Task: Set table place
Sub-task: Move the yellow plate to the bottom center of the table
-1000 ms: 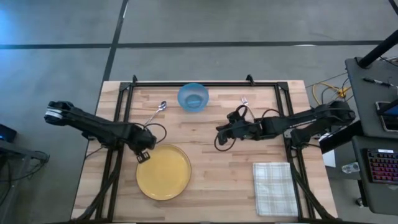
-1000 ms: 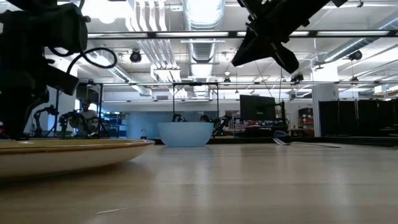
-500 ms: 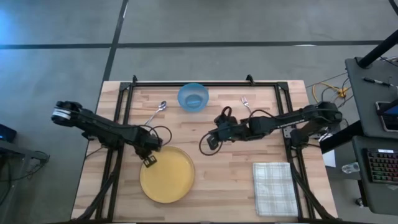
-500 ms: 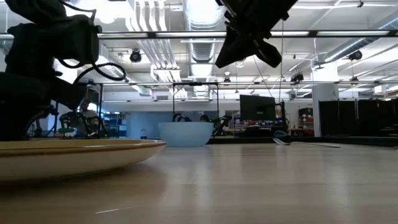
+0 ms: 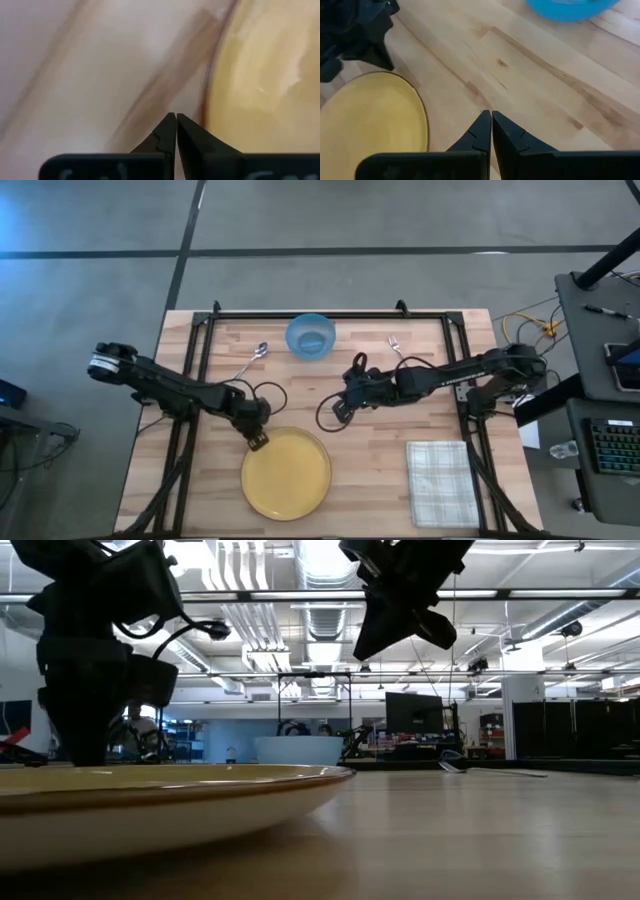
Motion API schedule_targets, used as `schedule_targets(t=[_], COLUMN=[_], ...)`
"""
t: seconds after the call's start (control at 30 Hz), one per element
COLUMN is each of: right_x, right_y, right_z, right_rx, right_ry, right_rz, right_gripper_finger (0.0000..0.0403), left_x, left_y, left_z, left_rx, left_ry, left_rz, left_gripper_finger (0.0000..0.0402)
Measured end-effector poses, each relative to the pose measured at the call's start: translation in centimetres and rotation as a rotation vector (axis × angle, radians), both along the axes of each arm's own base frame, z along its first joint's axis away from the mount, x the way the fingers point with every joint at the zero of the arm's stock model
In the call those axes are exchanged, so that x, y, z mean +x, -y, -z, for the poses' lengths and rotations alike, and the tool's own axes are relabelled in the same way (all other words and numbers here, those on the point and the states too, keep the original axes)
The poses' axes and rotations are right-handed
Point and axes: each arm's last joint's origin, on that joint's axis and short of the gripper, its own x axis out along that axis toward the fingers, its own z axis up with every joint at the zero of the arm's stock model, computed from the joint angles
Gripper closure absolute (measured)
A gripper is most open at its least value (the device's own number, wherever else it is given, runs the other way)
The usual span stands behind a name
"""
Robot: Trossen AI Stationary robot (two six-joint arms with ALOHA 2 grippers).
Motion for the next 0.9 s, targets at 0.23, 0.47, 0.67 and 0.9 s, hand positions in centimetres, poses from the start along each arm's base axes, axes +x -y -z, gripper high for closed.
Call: schedule_targets(t=[0.23,0.47,0.67,0.9], right_x=[-1.1,-1.5,-1.7,-1.8], right_y=[0.1,0.1,0.2,0.2], right_z=[0.8,1.9,2.4,2.6], right_rx=[0.023,0.049,0.047,0.025], right_ry=[-0.079,-0.115,-0.134,-0.149], right_rz=[0.041,0.047,0.048,0.023], right_gripper_finger=[0.0394,0.0394,0.0394,0.0394], left_x=[-2.0,-4.4,-5.3,-7.4], left_y=[-0.5,0.5,4.0,8.0], left_z=[-0.7,-2.3,-3.8,-2.9], left_rx=[0.059,0.055,-0.005,-0.042], left_ry=[-0.091,-0.110,0.045,-0.040], left_rz=[-0.013,0.078,0.256,0.345], left_gripper_finger=[0.0401,0.0401,0.0402,0.0402])
